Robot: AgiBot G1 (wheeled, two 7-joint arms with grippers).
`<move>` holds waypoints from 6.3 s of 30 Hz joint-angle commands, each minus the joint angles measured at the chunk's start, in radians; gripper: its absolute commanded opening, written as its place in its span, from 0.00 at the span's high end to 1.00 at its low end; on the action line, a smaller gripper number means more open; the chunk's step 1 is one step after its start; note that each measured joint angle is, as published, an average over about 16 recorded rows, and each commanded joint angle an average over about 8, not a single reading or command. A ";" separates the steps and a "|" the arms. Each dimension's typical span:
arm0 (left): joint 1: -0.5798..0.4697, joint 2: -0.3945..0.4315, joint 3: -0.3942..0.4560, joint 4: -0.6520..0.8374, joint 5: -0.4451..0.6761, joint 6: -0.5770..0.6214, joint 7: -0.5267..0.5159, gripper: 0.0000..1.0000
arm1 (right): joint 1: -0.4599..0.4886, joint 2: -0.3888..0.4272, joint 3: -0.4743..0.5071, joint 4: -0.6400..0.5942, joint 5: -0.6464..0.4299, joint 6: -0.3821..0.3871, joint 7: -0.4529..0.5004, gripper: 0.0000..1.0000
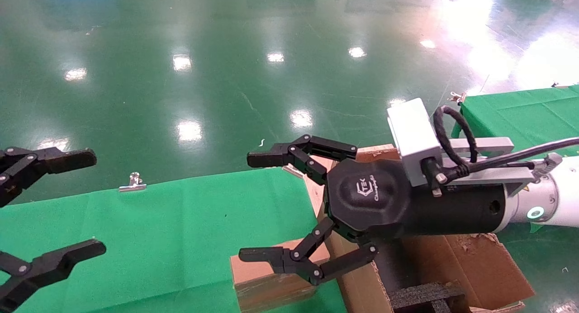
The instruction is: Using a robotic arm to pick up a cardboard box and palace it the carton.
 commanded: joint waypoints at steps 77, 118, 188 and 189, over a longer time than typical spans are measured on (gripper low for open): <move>0.000 0.000 0.000 0.000 0.000 0.000 0.000 0.57 | 0.427 -0.312 -0.509 -0.162 -0.908 -0.074 0.067 0.11; 0.000 0.000 0.000 0.000 0.000 0.000 0.000 0.00 | 0.433 -0.319 -0.527 -0.163 -0.915 -0.076 0.060 1.00; 0.001 0.000 0.000 0.001 -0.001 -0.001 0.000 0.00 | 0.809 0.384 -0.827 -0.355 -0.618 0.059 0.112 1.00; 0.001 0.000 0.000 0.001 -0.001 -0.001 0.000 0.00 | 0.810 0.384 -0.827 -0.355 -0.618 0.058 0.111 1.00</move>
